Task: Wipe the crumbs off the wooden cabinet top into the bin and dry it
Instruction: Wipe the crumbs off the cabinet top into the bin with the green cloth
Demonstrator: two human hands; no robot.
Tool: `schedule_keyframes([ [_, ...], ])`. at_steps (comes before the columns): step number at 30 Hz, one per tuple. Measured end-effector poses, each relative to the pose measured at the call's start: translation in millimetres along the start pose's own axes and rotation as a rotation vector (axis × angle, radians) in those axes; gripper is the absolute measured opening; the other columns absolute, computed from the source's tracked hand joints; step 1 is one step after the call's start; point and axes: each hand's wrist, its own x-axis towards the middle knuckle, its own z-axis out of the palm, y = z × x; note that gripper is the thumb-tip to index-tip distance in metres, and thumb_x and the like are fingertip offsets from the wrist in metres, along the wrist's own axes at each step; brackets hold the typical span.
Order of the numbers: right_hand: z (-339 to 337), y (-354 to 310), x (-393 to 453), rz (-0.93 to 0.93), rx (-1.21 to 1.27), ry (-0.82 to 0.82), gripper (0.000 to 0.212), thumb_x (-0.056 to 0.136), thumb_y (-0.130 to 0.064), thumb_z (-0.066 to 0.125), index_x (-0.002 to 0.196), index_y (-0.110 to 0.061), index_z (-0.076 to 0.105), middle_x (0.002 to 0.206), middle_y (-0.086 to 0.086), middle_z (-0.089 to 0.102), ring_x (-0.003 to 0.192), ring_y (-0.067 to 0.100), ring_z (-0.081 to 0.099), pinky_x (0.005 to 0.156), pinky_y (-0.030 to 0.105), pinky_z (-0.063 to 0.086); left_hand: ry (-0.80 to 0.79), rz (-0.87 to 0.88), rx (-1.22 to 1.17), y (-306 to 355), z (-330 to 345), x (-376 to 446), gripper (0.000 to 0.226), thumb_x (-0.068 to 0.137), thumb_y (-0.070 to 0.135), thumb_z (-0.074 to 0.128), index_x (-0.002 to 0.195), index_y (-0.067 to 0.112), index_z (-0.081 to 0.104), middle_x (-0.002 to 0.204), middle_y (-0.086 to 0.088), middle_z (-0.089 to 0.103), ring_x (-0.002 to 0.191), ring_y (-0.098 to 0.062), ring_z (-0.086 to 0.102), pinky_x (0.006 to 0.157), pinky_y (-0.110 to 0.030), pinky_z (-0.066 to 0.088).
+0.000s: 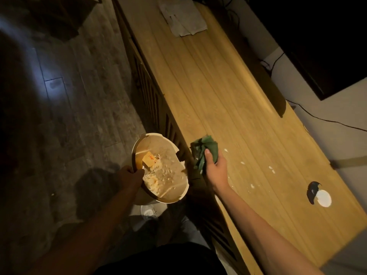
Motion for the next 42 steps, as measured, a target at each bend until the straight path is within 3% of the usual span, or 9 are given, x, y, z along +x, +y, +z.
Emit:
schedule_keyframes([
  [2,-30.2,-7.4,15.2,-0.048,-0.032,0.103,0.029,0.105,-0.023,0.054,0.133,-0.02,0.059,0.112,-0.01,0.07,0.101,-0.004,0.065,0.084,0.013,0.05,0.002,0.021,0.047,-0.8,4.6,-2.9,0.02,0.09,0.017,0.069,0.097,0.007,0.053,0.099,-0.012,0.056,0.093,-0.029,0.055,0.075,-0.038,0.047],
  [5,-84.4,-8.2,53.7,-0.051,-0.104,0.243,0.033,0.104,-0.022,0.053,0.136,-0.015,0.057,0.12,0.004,0.068,0.109,0.019,0.064,0.091,0.03,0.049,0.009,0.026,0.07,-5.9,12.0,-4.8,0.022,0.09,0.018,0.068,0.1,0.005,0.053,0.101,-0.014,0.057,0.095,-0.031,0.057,0.073,-0.039,0.047],
  [11,-213.9,16.6,142.8,0.146,-0.256,0.473,0.044,0.105,-0.023,0.049,0.149,-0.023,0.044,0.137,0.004,0.06,0.125,0.023,0.056,0.111,0.046,0.045,0.154,0.037,0.047,-18.1,26.8,-1.7,0.031,0.085,0.025,0.076,0.089,-0.002,0.063,0.085,-0.018,0.059,0.081,-0.032,0.057,0.068,-0.047,0.049],
  [19,-333.6,53.9,198.8,0.361,-0.529,0.511,0.047,0.106,-0.022,0.046,0.152,-0.026,0.038,0.141,0.019,0.054,0.128,0.04,0.055,0.111,0.053,0.044,0.253,-0.001,0.059,-38.3,53.1,-3.5,0.035,0.086,0.01,0.067,0.062,0.01,0.041,0.065,-0.012,0.043,0.065,-0.025,0.044,0.064,-0.042,0.037],
  [22,-328.3,64.8,197.4,0.277,-0.68,0.376,0.051,0.103,-0.021,0.05,0.152,-0.027,0.037,0.148,0.017,0.05,0.133,0.041,0.05,0.114,0.055,0.039,0.252,-0.004,-0.052,-46.8,56.4,-7.3,0.03,0.089,0.006,0.065,0.067,0.011,0.045,0.065,-0.011,0.046,0.062,-0.023,0.044,0.064,-0.04,0.038],
  [26,-300.4,67.0,198.4,0.12,-0.744,0.384,0.053,0.097,-0.017,0.054,0.148,-0.023,0.042,0.152,0.011,0.049,0.138,0.036,0.046,0.118,0.052,0.036,0.218,0.037,-0.191,-49.3,58.4,-10.6,0.033,0.087,-0.003,0.065,0.069,0.012,0.041,0.082,-0.016,0.049,0.084,-0.023,0.045,0.068,-0.037,0.04],
  [33,-222.1,51.7,183.2,-0.043,-0.751,0.27,0.058,0.097,-0.022,0.054,0.151,-0.031,0.036,0.155,0.004,0.046,0.137,0.032,0.048,0.114,0.05,0.04,0.266,0.018,-0.013,-48.3,57.1,-13.1,0.03,0.071,0.025,0.069,0.071,0.0,0.052,0.067,-0.015,0.048,0.062,-0.023,0.045,0.058,-0.039,0.038],
  [37,-154.7,43.5,152.6,-0.158,-0.817,0.161,0.064,0.095,-0.02,0.058,0.155,-0.03,0.036,0.162,0.001,0.037,0.145,0.026,0.04,0.118,0.046,0.037,0.272,0.01,-0.023,-50.3,59.0,-14.8,0.017,0.079,0.009,0.067,0.074,0.005,0.051,0.073,-0.016,0.046,0.068,-0.023,0.043,0.06,-0.039,0.035],
  [42,-75.5,44.0,85.0,-0.317,-0.875,0.001,0.068,0.092,-0.02,0.065,0.154,-0.028,0.038,0.163,0.0,0.036,0.147,0.025,0.037,0.116,0.047,0.04,0.273,0.044,-0.021,-54.2,57.5,-16.3,0.031,0.082,0.014,0.072,0.067,0.007,0.045,0.067,-0.012,0.044,0.065,-0.023,0.044,0.056,-0.035,0.035],
])
